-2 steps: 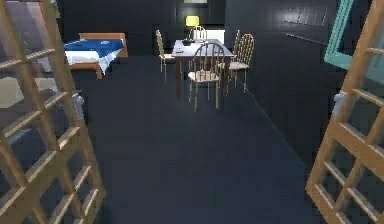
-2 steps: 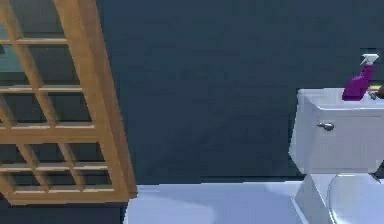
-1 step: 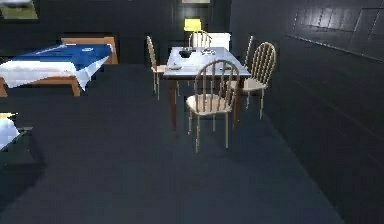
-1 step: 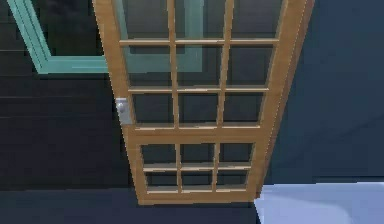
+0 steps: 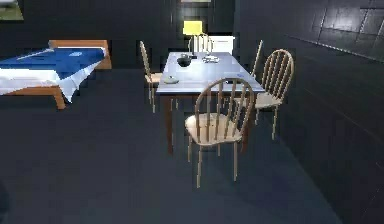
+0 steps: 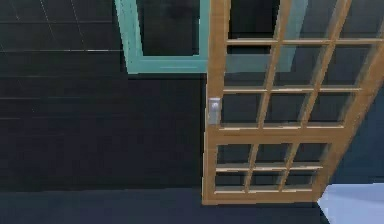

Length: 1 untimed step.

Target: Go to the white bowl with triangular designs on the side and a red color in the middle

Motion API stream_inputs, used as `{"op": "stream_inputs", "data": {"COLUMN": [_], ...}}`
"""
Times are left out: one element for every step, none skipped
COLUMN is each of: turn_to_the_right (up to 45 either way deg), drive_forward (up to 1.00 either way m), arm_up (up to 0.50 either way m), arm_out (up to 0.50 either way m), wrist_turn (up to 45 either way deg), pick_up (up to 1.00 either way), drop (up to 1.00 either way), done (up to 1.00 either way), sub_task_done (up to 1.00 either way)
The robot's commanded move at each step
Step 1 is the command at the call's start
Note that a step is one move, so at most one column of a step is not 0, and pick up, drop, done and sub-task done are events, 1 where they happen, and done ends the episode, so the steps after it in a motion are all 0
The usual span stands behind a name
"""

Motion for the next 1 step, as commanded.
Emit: {"op": "stream_inputs", "data": {"turn_to_the_right": [-36.0], "drive_forward": [0.00], "arm_up": [0.00], "arm_out": [0.00], "wrist_turn": [0.0], "pick_up": [0.00], "drop": [0.00], "done": [0.00], "sub_task_done": [0.00]}}
